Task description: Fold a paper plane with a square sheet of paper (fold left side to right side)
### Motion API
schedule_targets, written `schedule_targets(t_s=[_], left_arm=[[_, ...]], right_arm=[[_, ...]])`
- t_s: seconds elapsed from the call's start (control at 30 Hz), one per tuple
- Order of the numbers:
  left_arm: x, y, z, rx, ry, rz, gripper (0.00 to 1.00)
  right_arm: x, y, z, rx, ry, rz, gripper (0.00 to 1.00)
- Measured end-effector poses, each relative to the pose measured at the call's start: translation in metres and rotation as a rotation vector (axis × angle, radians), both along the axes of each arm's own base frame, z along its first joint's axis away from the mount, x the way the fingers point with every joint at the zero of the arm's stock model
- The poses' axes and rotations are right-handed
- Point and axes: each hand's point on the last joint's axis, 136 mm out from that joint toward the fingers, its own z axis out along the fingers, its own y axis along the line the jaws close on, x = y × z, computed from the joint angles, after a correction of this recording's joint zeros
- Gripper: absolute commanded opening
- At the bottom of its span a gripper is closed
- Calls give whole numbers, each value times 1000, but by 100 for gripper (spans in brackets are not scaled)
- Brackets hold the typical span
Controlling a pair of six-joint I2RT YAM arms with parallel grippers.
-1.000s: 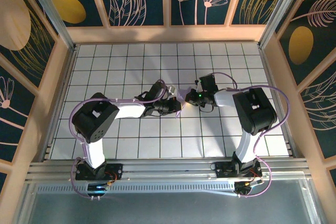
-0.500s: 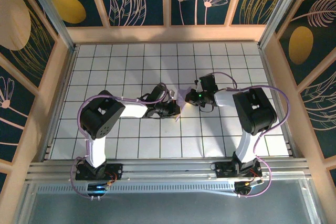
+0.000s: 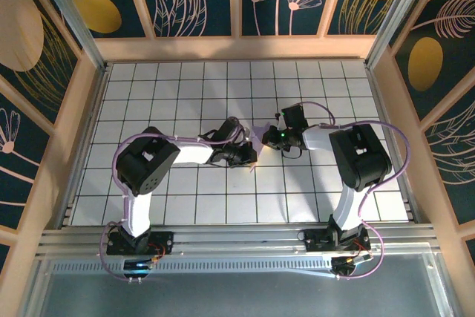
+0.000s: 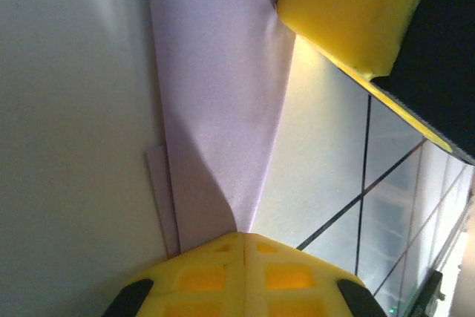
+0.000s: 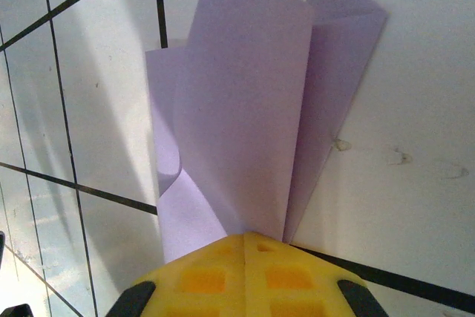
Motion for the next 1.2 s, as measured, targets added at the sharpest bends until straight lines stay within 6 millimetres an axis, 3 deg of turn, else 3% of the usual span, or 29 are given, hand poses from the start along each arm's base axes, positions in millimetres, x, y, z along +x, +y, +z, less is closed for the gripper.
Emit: schedule_targets(t_s=[0.2,0.47,0.73,1.2], left_arm=[[2,-3,-1,72,-19,-11,0],[3,-2,-1,118,-41,-20,0],[4,-1,-1,129,-48,-22,0],[5,0,-1,145,-49,-23,0]], right_arm=[[-2,-3,9,6,-12,-3,0],[-3,-1,43,72,-105,11,0],[-18,9,29,89,-68,42,0],[-8,8,5,32,-26,32,0]])
